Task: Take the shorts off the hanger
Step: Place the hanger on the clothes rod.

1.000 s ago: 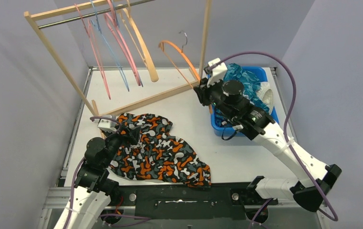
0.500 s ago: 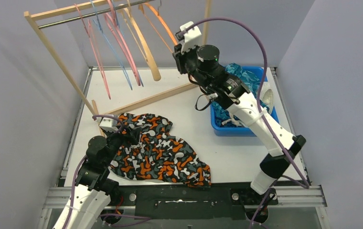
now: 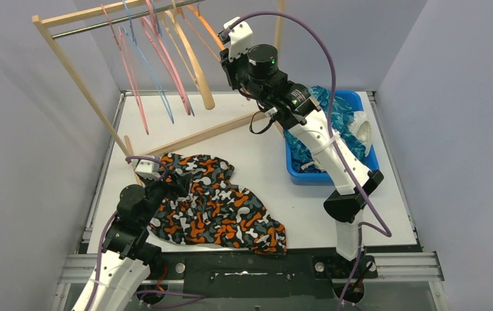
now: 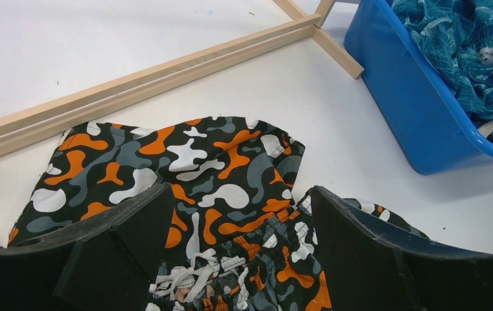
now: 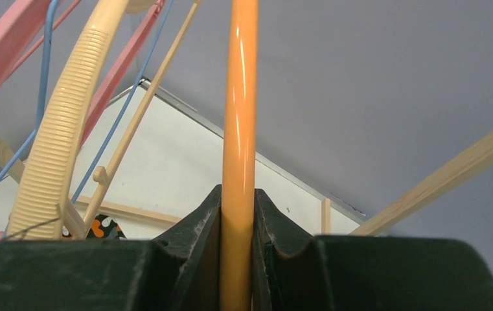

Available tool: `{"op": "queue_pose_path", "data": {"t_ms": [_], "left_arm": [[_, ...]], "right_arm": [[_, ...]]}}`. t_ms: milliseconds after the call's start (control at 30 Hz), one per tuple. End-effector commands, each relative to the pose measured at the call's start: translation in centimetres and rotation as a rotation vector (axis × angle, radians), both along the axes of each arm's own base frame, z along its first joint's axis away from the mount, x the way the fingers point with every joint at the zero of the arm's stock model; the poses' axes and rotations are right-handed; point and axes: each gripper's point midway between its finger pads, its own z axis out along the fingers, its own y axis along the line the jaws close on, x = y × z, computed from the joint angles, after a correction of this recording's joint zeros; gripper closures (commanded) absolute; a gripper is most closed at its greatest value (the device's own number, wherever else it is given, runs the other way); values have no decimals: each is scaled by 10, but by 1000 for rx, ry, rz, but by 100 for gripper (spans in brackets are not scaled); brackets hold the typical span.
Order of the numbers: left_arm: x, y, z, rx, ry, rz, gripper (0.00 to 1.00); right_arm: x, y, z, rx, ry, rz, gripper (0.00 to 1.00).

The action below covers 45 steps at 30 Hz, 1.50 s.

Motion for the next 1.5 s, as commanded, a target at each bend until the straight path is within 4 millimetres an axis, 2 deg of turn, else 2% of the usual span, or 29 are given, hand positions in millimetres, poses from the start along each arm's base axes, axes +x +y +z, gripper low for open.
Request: {"op": "queue_pose_path", "data": {"t_ms": [0,67,233,333,467,567,700,800,900,967,1000,1033,1100,1200,1267,1300,1367,1467], "left_arm": [[2,0,37,-20,-97,-1,23],[3,0,36,-19,-95,-4,23],[4,-1,34,-17,-85,-8,23],[4,-2,33,-16,-82,-9,23],[4,-1,33,-15,-81,-7,23],[4,-1,33,-15,-81,-7,23],[4,-1,33,-14,-80,-7,23],[4,1,34,-15,-81,6,23],[3,3,36,-18,-90,18,23],[3,6,38,-18,-95,33,23],[3,8,38,-19,-97,41,23],[3,9,38,-19,-98,47,23],[3,12,39,-18,-97,64,23],[3,18,38,-13,-90,99,23],[4,23,37,-8,-83,129,23],[4,25,37,-8,-82,140,23],[4,29,36,-3,-78,161,23],[5,42,32,9,-60,231,23]], "right_arm": [[-9,-12,44,50,-92,7,100],[-6,-13,49,50,-108,1,100],[6,-5,45,41,-129,-3,100],[17,-1,39,39,-132,-11,100],[26,6,16,7,-86,-4,97],[27,6,7,7,-60,-3,84],[20,-9,26,56,-88,-18,45],[9,-28,41,86,-104,-33,34],[-10,-47,40,101,-119,-41,26],[-24,-59,16,103,-119,-36,17],[-29,-62,-17,78,-93,-33,10],[-37,-68,-24,109,-115,-37,6],[-51,-81,-52,128,-107,-42,5],[-74,-84,-100,119,-76,11,1],[-95,-72,-135,133,-44,108,1],[-108,-63,-158,117,-22,178,1],[-138,-37,-199,39,-4,327,1],[-174,-5,-249,-103,-11,523,1]]}}
